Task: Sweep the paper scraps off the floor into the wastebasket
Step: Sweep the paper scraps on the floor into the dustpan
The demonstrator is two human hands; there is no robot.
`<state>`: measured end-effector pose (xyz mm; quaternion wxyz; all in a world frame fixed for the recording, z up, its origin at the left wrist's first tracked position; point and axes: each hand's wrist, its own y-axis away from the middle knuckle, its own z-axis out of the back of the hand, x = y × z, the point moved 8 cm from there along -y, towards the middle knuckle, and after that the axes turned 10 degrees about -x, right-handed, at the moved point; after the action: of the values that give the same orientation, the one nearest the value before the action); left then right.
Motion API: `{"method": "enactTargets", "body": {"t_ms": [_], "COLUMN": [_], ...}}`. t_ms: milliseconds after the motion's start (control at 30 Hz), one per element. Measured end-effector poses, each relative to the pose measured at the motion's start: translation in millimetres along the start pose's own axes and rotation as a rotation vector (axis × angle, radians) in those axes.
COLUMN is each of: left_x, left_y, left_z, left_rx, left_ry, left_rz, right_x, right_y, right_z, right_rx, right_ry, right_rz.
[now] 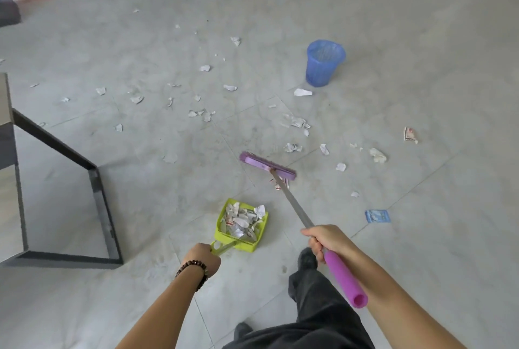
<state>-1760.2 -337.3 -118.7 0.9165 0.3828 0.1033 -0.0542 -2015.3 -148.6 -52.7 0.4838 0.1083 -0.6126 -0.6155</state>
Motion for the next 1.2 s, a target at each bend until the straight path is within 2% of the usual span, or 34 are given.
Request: {"method": "enactTargets", "body": {"t_ms": [267,433,633,833,1067,1200], "left_x": [-124.2,-204.4,-238.9,-232.3,-217.6,-207.4], "left_y": [-46.1,-74.0,-87.5,-88.3,-89.1,-85.3], "left_z": [-17.0,-13.2,0.3,10.7,9.8,6.0], "left_rx": [-0.008,-0.005,0.008,0.039,0.089,0.098], "left_ry": [0.007,-0.085,-0.149,-0.196,-0.179,-0.11], "left_rz": [0.048,0.095,0.161,0.155,0.103,0.072], "right_x": [96.8,172.8,230.0,194.9,127.2,107.6], "right_y": [-103.1,-182.7,-247.1,-216.0,-127.7,-93.1], "right_z": [89.2,126.9,147.3,133.3,108.3,117.2], "right_rx": [-0.098,-0.116,-0.082,0.001,0.127,0.144], "right_ry": [0.096,0.183,0.312,0.422,0.447,0.182], "right_rz": [0.099,0.124,0.102,0.007,-0.084,-0.274]}}
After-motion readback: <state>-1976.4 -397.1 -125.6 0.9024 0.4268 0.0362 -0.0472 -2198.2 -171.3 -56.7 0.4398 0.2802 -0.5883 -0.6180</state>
